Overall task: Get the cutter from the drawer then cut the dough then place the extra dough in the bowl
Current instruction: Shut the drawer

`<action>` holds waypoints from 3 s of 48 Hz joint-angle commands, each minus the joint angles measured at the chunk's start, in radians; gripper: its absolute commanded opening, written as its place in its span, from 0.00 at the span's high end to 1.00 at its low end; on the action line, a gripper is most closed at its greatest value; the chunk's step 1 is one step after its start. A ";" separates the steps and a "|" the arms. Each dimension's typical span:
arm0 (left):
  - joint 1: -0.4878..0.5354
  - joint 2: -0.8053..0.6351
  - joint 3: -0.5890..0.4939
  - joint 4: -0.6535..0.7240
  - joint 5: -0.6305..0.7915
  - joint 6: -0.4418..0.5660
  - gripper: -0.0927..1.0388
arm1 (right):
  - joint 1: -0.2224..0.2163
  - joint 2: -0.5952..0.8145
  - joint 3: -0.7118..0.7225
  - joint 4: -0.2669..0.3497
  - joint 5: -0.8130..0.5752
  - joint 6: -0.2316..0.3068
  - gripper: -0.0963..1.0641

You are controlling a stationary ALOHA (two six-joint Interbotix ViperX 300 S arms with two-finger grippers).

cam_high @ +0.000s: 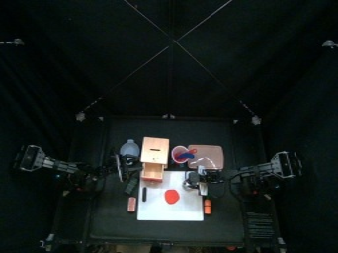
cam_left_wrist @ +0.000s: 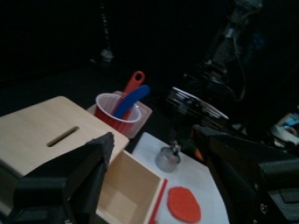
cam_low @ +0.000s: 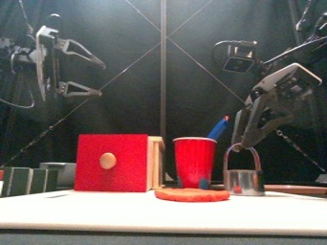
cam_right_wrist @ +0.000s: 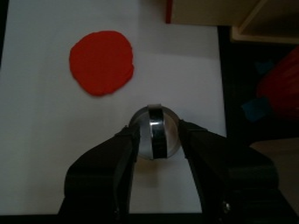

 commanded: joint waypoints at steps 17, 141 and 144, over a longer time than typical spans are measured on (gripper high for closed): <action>0.485 0.167 -0.410 0.362 0.600 -0.003 0.09 | 0.046 0.156 -0.256 -0.061 -0.009 0.008 0.30; 0.571 0.706 -0.910 0.545 1.289 0.163 0.30 | -0.176 0.549 -0.724 -0.238 0.129 0.008 0.67; 0.571 0.698 -0.908 0.543 1.273 0.161 0.30 | -0.164 0.546 -0.726 -0.238 0.133 0.008 0.67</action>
